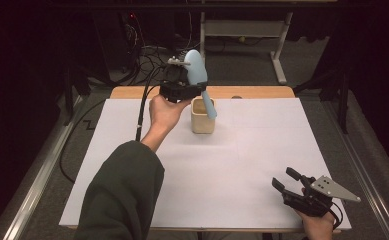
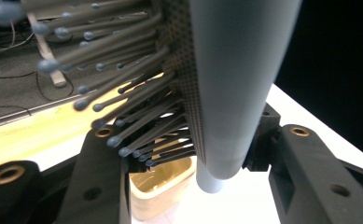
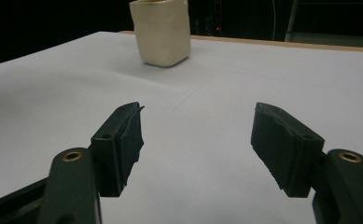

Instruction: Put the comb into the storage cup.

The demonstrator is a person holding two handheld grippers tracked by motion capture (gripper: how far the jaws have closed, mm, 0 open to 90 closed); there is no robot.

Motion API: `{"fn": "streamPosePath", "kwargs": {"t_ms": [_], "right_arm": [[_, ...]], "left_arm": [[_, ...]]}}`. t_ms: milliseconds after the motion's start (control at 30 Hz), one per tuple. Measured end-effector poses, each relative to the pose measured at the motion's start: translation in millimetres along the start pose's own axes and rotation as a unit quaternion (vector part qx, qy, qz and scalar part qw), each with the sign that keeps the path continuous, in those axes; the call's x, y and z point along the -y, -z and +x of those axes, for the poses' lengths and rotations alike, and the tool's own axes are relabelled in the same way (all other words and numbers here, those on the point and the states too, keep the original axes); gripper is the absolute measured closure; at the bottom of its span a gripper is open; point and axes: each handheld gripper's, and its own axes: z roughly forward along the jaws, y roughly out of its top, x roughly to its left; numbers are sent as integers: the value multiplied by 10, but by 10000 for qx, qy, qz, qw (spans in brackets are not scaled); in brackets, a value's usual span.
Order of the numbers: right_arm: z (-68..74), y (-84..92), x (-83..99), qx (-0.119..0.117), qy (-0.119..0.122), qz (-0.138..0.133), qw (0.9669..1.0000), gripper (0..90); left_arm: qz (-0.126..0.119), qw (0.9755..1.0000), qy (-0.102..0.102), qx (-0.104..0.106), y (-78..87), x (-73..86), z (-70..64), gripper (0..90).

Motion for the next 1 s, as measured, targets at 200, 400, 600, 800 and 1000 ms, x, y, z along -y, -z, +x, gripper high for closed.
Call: {"fn": "streamPosePath", "kwargs": {"t_ms": [200, 400, 600, 800, 1000], "right_arm": [[-20, 7, 8, 0, -81, -17, 10000, 342], [-19, 13, 11, 20, -95, -35, 9999, 340], [-18, 14, 13, 26, -112, -31, 9999, 340], [-27, 27, 16, 58, -99, -61, 9999, 340], [-24, 31, 17, 50, -121, -67, 9999, 340]], "left_arm": [[9, 10000, 59, -66, -24, -26, 50, 547], [3, 9999, 36, -167, -47, -56, 50, 547], [12, 9996, 136, -262, -114, -69, 97, 547], [13, 9991, 230, -365, -186, -64, 158, 547], [19, 9986, 305, -431, -231, -58, 203, 547]]}}
